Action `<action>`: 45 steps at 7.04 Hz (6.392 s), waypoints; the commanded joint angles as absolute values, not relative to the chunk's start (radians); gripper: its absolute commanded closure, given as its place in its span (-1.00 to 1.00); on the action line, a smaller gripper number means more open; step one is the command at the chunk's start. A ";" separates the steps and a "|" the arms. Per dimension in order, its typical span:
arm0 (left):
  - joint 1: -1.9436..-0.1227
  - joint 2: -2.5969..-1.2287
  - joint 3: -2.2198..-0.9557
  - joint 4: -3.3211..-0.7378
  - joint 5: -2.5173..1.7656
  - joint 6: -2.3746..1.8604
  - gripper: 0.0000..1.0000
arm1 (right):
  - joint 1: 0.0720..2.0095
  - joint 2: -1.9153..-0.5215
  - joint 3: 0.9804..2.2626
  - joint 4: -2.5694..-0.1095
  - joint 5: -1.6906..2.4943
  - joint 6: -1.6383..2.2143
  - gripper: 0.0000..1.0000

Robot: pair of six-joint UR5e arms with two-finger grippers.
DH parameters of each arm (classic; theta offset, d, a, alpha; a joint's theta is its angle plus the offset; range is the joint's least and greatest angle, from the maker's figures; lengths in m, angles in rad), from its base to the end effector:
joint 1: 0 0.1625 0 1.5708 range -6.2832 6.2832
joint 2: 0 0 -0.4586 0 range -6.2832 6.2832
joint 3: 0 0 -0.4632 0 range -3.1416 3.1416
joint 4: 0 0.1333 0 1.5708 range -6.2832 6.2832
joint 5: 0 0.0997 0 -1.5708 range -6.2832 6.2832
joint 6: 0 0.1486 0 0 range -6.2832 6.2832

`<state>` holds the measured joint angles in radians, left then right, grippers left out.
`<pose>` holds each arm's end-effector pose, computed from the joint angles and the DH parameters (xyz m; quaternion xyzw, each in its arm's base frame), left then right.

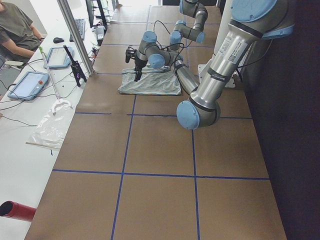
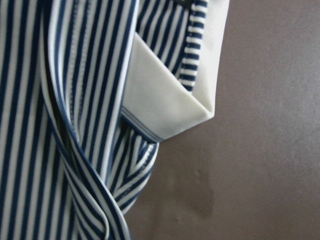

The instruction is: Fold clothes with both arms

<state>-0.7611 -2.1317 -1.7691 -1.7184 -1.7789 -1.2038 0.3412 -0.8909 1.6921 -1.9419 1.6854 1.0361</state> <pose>0.4766 -0.5956 0.2431 0.1540 0.4181 -0.1304 0.8857 -0.6799 -0.3649 0.2791 0.0397 -0.2167 -0.1064 0.9696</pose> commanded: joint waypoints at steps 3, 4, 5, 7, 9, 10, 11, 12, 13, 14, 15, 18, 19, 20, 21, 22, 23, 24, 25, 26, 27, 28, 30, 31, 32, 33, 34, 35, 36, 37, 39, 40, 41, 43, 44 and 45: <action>-0.752 -2.132 -1.769 -1.718 -1.779 -1.210 -1.00 | 0.362 -1.034 1.868 -1.941 1.684 1.002 -1.00; -0.750 -2.131 -1.767 -1.720 -1.779 -1.207 -1.00 | 0.376 -0.997 1.858 -1.898 1.677 1.002 -1.00; -0.752 -2.131 -1.769 -1.720 -1.778 -1.204 -1.00 | 0.388 -0.982 1.830 -1.770 1.674 1.002 -1.00; -0.752 -2.129 -1.767 -1.732 -1.778 -1.201 -1.00 | 0.390 -0.930 1.699 -1.562 1.667 1.005 -0.97; -0.752 -2.100 -1.766 -1.767 -1.778 -1.201 -1.00 | 0.388 -0.870 1.640 -1.562 1.652 1.002 -0.13; -0.752 -2.091 -1.763 -1.781 -1.778 -1.201 -1.00 | 0.388 -0.870 1.638 -1.562 1.654 1.000 0.03; -0.752 -2.089 -1.763 -1.781 -1.778 -1.201 -1.00 | 0.387 -0.868 1.623 -1.562 1.654 0.997 0.05; -0.752 -2.089 -1.761 -1.781 -1.778 -1.201 -1.00 | 0.384 -0.868 1.620 -1.562 1.655 0.980 0.05; -0.752 -2.089 -1.756 -1.786 -1.778 -1.200 -1.00 | 0.376 -0.868 1.620 -1.562 1.655 0.979 0.05; -0.752 -2.088 -1.755 -1.795 -1.778 -1.200 -1.00 | 0.371 -0.868 1.620 -1.562 1.658 0.979 0.05; -0.752 -2.089 -1.755 -1.795 -1.778 -1.200 -1.00 | 0.358 -0.870 1.620 -1.563 1.654 0.980 0.05; -0.752 -2.089 -1.755 -1.795 -1.778 -1.201 -1.00 | 0.356 -0.880 1.620 -1.563 1.654 0.979 0.38; -0.752 -2.089 -1.755 -1.795 -1.778 -1.201 -1.00 | 0.356 -0.881 1.620 -1.565 1.654 0.979 0.42; -0.752 -2.089 -1.752 -1.795 -1.778 -1.200 -1.00 | 0.356 -0.881 1.620 -1.565 1.654 0.979 0.44; -0.752 -2.089 -1.752 -1.796 -1.778 -1.200 -1.00 | 0.356 -0.881 1.620 -1.566 1.654 0.977 0.45; -0.752 -2.089 -1.750 -1.796 -1.778 -1.200 -1.00 | 0.356 -0.881 1.620 -1.566 1.657 0.977 0.36; -0.752 -2.089 -1.750 -1.796 -1.778 -1.200 -1.00 | 0.356 -0.879 1.620 -1.563 1.660 0.977 0.24; -0.752 -2.089 -1.744 -1.796 -1.778 -1.200 -1.00 | 0.356 -0.877 1.620 -1.563 1.660 0.977 0.24; -0.752 -2.091 -1.743 -1.802 -1.776 -1.200 -1.00 | 0.356 -0.879 1.620 -1.563 1.660 0.977 0.24; -0.752 -2.091 -1.740 -1.810 -1.776 -1.201 -1.00 | 0.356 -0.877 1.620 -1.563 1.660 0.977 0.26; -0.752 -2.091 -1.738 -1.810 -1.776 -1.201 -1.00 | 0.353 -0.877 1.620 -1.563 1.660 0.979 0.28; -0.752 -2.091 -1.738 -1.810 -1.776 -1.201 -1.00 | 0.350 -0.876 1.621 -1.563 1.658 0.979 0.28; -0.752 -2.092 -1.738 -1.810 -1.778 -1.201 -1.00 | 0.347 -0.877 1.620 -1.563 1.658 0.979 0.30; -0.750 -2.092 -1.740 -1.810 -1.778 -1.201 -1.00 | 0.347 -0.879 1.620 -1.563 1.658 0.979 0.35; -0.752 -2.094 -1.738 -1.810 -1.778 -1.201 -1.00 | 0.347 -0.880 1.620 -1.563 1.658 0.979 0.36; -0.752 -2.095 -1.740 -1.810 -1.778 -1.203 -1.00 | 0.347 -0.882 1.620 -1.563 1.658 0.979 0.37; -0.752 -2.095 -1.740 -1.810 -1.778 -1.203 -1.00 | 0.347 -0.887 1.620 -1.563 1.658 0.979 0.37; -0.752 -2.094 -1.738 -1.810 -1.778 -1.201 -1.00 | 0.347 -0.885 1.620 -1.563 1.661 0.979 0.53; -0.750 -2.095 -1.738 -1.810 -1.778 -1.201 -1.00 | 0.347 -0.885 1.623 -1.565 1.663 0.979 0.89; -0.752 -2.097 -1.738 -1.810 -1.778 -1.201 -1.00 | 0.348 -0.885 1.628 -1.566 1.663 0.979 1.00; -0.752 -2.097 -1.738 -1.810 -1.778 -1.201 -1.00 | 0.386 -0.891 1.653 -1.569 1.690 0.977 1.00; -0.750 -2.097 -1.738 -1.810 -1.778 -1.201 -1.00 | 0.394 -0.925 1.686 -1.569 1.700 0.977 1.00; -0.752 -2.098 -1.738 -1.810 -1.778 -1.201 -1.00 | 0.394 -0.958 1.715 -1.569 1.700 0.977 1.00; -0.752 -2.097 -1.738 -1.810 -1.778 -1.201 -1.00 | 0.394 -0.979 1.727 -1.584 1.698 0.986 1.00; -0.750 -2.098 -1.733 -1.812 -1.776 -1.201 -1.00 | 0.393 -0.982 1.732 -1.604 1.698 0.992 1.00; -0.749 -2.097 -1.733 -1.812 -1.776 -1.201 -1.00 | 0.391 -0.983 1.742 -1.629 1.698 0.992 1.00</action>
<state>-0.7501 -2.0978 -1.7349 -1.8111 -1.7769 -1.2011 0.3927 -0.9792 1.7316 -1.6022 1.6981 0.9896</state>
